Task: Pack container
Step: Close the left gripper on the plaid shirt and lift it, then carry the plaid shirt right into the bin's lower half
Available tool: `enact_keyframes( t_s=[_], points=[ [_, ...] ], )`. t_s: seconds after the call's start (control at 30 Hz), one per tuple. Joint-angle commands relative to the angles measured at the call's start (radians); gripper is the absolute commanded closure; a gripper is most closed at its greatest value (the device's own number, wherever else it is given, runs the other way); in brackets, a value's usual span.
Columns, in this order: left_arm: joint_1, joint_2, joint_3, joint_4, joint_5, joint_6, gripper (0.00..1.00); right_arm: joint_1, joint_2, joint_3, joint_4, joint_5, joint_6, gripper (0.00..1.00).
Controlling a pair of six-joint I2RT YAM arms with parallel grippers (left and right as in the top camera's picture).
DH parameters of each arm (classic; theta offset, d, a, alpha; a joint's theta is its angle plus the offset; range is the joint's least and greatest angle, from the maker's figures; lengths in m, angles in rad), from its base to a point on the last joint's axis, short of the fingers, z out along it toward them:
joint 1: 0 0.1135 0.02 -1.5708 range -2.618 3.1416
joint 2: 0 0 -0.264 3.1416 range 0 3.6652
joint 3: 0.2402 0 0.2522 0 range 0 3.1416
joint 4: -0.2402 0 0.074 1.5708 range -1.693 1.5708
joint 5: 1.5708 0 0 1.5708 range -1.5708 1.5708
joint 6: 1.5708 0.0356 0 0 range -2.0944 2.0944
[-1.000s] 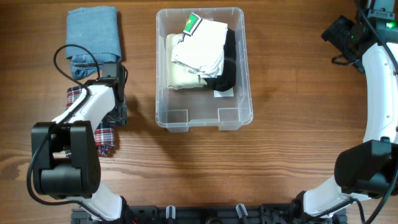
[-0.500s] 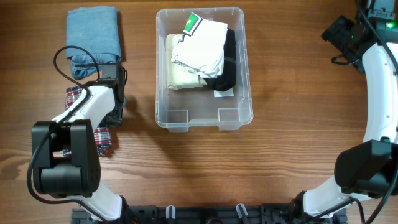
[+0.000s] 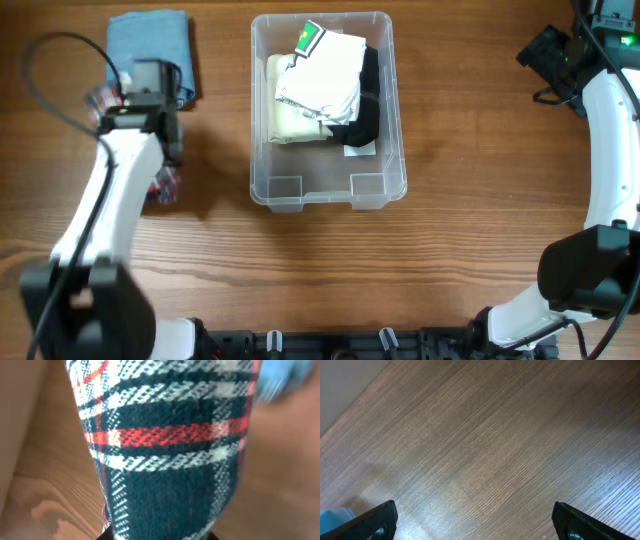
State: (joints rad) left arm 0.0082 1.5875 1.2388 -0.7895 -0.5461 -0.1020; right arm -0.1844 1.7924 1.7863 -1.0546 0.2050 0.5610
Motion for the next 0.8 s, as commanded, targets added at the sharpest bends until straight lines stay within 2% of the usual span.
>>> enact_keyframes(
  t_s=[0.0,0.13,0.27,0.33,0.5,0.57,0.77],
  points=[
    [-0.035,-0.201,0.074,0.013,0.0,-0.044,0.82,0.002,0.001,-0.008,0.0,-0.003,0.015,0.0],
    [-0.117,-0.357,0.075,0.069,0.064,-0.024,0.79,0.002,0.001,-0.008,0.0,-0.003,0.015,0.0],
    [-0.249,-0.449,0.075,0.138,0.198,0.089,0.78,0.002,0.001,-0.008,0.002,-0.003,0.015,0.0],
    [-0.38,-0.468,0.075,0.167,0.213,0.183,0.78,0.002,0.001,-0.008,0.003,-0.003,0.015,0.0],
    [-0.615,-0.42,0.074,0.181,0.212,0.357,0.79,0.002,0.001,-0.008,0.003,-0.003,0.015,0.0],
    [-0.682,-0.37,0.074,0.18,0.204,0.439,0.75,0.002,0.001,-0.008,0.003,-0.003,0.015,0.0],
    [-0.743,-0.201,0.074,0.18,0.19,0.565,0.76,0.002,0.001,-0.008,0.003,-0.003,0.015,0.0]
  ],
)
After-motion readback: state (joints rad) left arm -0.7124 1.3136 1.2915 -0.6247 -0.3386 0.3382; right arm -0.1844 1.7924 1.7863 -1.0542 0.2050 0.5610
